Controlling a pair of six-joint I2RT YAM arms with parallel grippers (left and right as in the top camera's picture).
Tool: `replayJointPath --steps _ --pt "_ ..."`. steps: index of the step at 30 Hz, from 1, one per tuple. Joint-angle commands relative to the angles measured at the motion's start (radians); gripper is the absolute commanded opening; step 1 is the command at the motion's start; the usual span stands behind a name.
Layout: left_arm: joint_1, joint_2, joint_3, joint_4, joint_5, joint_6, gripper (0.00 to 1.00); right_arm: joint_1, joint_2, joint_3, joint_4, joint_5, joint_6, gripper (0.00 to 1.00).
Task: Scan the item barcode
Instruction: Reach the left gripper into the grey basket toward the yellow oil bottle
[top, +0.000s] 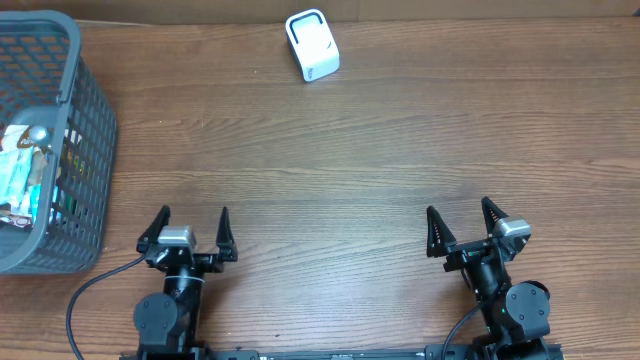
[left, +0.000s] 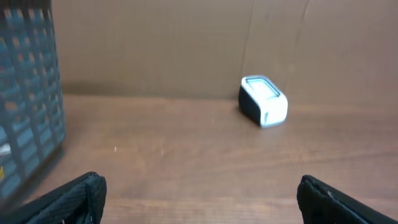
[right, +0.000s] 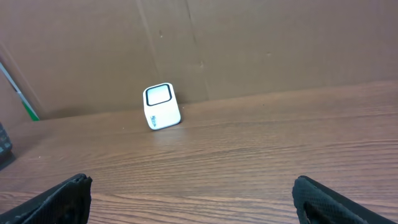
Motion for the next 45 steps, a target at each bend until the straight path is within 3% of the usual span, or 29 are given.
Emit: replayJointPath --steps 1,6,12,15,16,21,22,28,37,45 --pt "-0.001 -0.009 0.003 0.127 0.097 0.009 1.0 -0.002 -0.002 -0.01 0.006 0.008 0.003 1.0" --pt "-0.001 -0.006 0.1 0.373 0.119 -0.053 1.0 -0.002 -0.002 -0.01 0.006 0.008 0.003 1.0" --pt "-0.001 0.143 0.465 0.272 0.113 0.001 1.0 -0.002 -0.002 -0.01 0.006 0.008 0.003 1.0" --pt "-0.001 0.33 0.841 -0.153 0.048 0.026 1.0 -0.002 -0.002 -0.01 0.006 0.008 0.003 1.0" --pt "-0.001 0.431 1.039 -0.377 0.008 0.048 1.0 -0.002 -0.002 -0.01 0.006 0.008 0.003 1.0" --pt "-0.001 0.741 1.584 -0.895 -0.098 0.052 1.0 -0.002 -0.002 -0.01 0.006 0.008 0.003 1.0" --pt "-0.001 0.869 1.775 -1.071 -0.104 0.052 1.0 -0.002 -0.002 -0.01 0.006 0.008 0.003 1.0" --pt "-0.001 1.255 2.194 -1.481 -0.223 0.052 0.99 -0.002 -0.002 -0.01 0.006 0.008 0.003 1.0" --pt "0.038 1.572 2.205 -1.371 -0.32 0.129 1.0 -0.002 -0.002 -0.01 0.006 0.008 0.003 1.0" --pt "0.322 1.585 2.205 -1.247 -0.171 0.19 1.0 -0.002 -0.002 -0.01 0.006 0.008 0.003 1.0"
